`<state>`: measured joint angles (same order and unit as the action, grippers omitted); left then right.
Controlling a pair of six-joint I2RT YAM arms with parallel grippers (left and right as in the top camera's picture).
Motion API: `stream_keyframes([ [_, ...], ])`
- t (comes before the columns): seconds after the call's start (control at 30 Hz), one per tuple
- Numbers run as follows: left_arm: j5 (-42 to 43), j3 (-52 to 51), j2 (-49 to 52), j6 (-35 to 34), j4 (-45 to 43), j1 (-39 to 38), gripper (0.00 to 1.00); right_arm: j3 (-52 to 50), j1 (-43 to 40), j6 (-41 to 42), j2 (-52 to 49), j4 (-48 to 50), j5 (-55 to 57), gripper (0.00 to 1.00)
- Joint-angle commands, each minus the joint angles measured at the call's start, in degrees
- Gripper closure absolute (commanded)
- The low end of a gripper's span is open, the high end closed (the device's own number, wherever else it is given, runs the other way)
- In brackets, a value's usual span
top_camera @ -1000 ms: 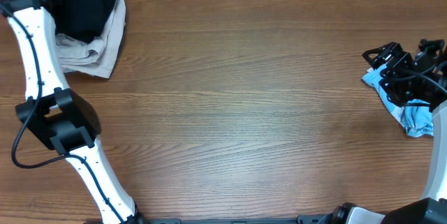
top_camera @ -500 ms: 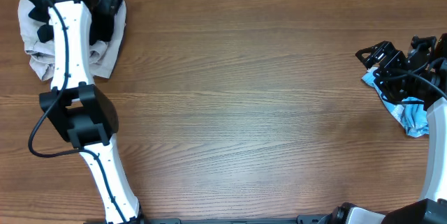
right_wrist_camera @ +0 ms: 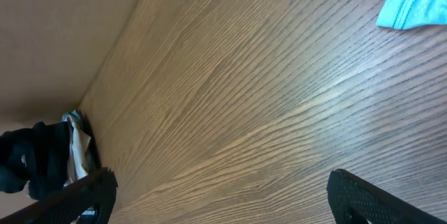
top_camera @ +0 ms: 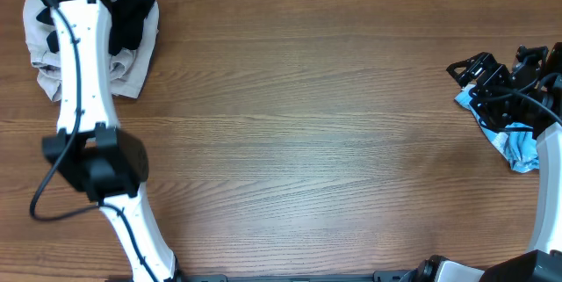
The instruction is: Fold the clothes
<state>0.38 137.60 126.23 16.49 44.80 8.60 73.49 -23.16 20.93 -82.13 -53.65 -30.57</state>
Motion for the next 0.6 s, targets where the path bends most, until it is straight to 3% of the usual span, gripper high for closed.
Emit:
stream_keyframes([
  [0.0, 0.31, 0.90, -3.26, -8.24, -4.87, 3.52, 0.00, -0.02, 0.33, -1.33, 0.04, -0.11, 0.55, 0.00],
  [0.33, 3.96, 0.90, 11.58, -8.37, -22.75, 7.74, 0.00, -0.02, 0.33, -1.73, 0.04, -1.36, 0.55, 0.00],
  [0.43, 4.11, 0.90, 15.39, -8.41, -21.62, 7.72, 0.00, -0.02, 0.33, -1.73, 0.04, -1.68, 0.55, 0.00],
  [0.57, 1.75, 0.90, 20.41, -9.05, -12.90, 8.02, 0.00, -0.02, 0.33, -1.73, 0.04, -1.79, 0.55, 0.00],
])
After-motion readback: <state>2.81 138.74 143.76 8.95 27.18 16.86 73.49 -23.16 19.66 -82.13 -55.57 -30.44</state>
